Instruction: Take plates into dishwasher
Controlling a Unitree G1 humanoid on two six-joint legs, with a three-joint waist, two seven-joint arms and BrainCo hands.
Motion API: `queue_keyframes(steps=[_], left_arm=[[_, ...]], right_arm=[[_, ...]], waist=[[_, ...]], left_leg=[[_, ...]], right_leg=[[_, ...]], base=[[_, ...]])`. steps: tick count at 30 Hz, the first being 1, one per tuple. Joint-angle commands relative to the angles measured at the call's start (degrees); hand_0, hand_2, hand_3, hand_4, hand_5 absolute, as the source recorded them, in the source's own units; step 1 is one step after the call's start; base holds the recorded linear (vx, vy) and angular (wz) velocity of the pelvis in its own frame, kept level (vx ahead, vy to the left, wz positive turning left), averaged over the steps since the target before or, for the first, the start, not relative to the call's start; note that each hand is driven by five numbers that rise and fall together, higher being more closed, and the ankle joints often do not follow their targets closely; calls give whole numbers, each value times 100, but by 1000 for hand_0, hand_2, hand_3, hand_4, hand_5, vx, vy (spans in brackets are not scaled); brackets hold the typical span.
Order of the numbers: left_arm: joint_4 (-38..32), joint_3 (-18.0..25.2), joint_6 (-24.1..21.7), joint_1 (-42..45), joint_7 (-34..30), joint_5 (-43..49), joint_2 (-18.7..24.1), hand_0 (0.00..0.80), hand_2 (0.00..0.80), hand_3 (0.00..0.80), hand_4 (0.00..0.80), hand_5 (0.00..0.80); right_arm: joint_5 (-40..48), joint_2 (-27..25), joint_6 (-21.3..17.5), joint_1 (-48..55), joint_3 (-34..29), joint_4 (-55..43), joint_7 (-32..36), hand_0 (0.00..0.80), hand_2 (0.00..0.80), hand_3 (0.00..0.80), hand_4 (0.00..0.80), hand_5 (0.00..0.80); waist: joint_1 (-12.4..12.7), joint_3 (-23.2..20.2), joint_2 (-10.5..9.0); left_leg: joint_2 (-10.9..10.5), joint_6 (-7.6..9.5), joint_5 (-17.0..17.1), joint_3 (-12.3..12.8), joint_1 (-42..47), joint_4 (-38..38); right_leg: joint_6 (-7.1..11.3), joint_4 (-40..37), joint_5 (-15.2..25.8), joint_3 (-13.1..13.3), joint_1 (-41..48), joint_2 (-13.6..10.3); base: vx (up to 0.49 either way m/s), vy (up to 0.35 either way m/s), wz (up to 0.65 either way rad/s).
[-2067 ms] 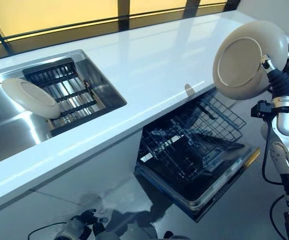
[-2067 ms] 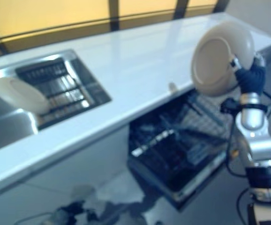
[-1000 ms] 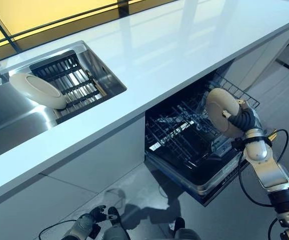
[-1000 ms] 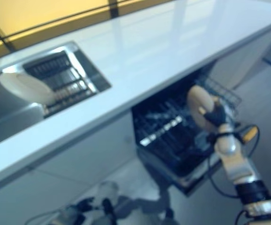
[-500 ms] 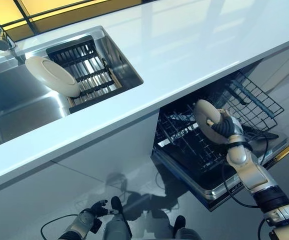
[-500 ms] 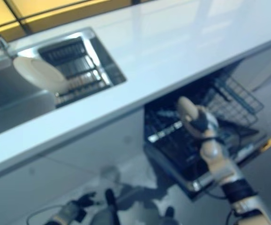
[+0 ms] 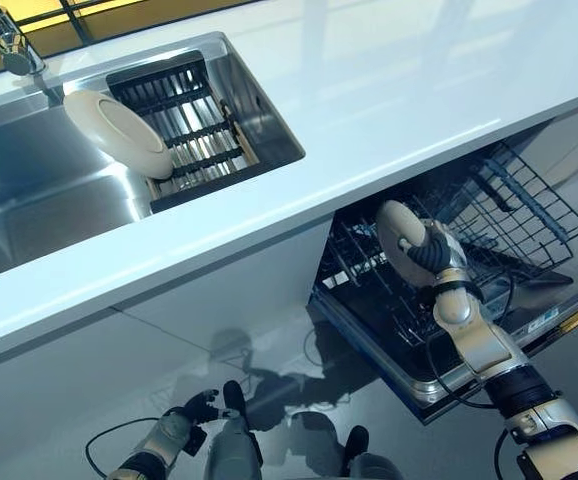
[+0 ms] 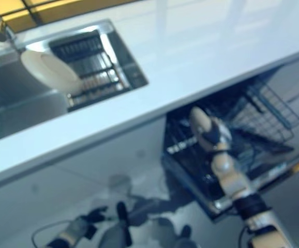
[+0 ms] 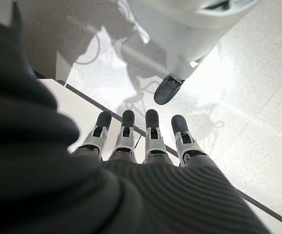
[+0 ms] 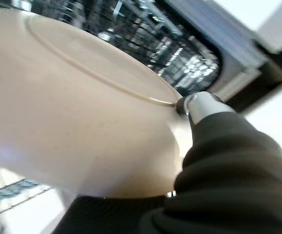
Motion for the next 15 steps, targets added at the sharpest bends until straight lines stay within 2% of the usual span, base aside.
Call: queue_keyframes(steps=[1,7,15], left_arm=[[46,-284,14,-281,-4,283,53,0,0,0,0,0],[95,-331,-10,-336,-13,263,60,0,0,0,0,0],[82,-388,-18,-350,-58,236,121,0,0,0,0,0]], right_arm=[[-71,45,50,-573,23,216,-441,800,800,800,800,800],[-105,188,319,-834,152,790,-511,800,800,800,800,800],[-151,181,399,-957,272,1529,-556,800,800,800,800,800]], waist=[[128,3,-84],[223,16,-61],[328,12,-45]], left_leg=[[-182,-44,-258,-47,-277,85],[-240,-30,-258,-122,-316,66],[-325,12,-287,-204,-332,46]], right_leg=[[-178,423,-249,221,61,6],[-175,415,-238,191,59,-5],[-148,424,-229,151,62,-31]], base=[[0,0,0],[3,10,3],[8,8,7]])
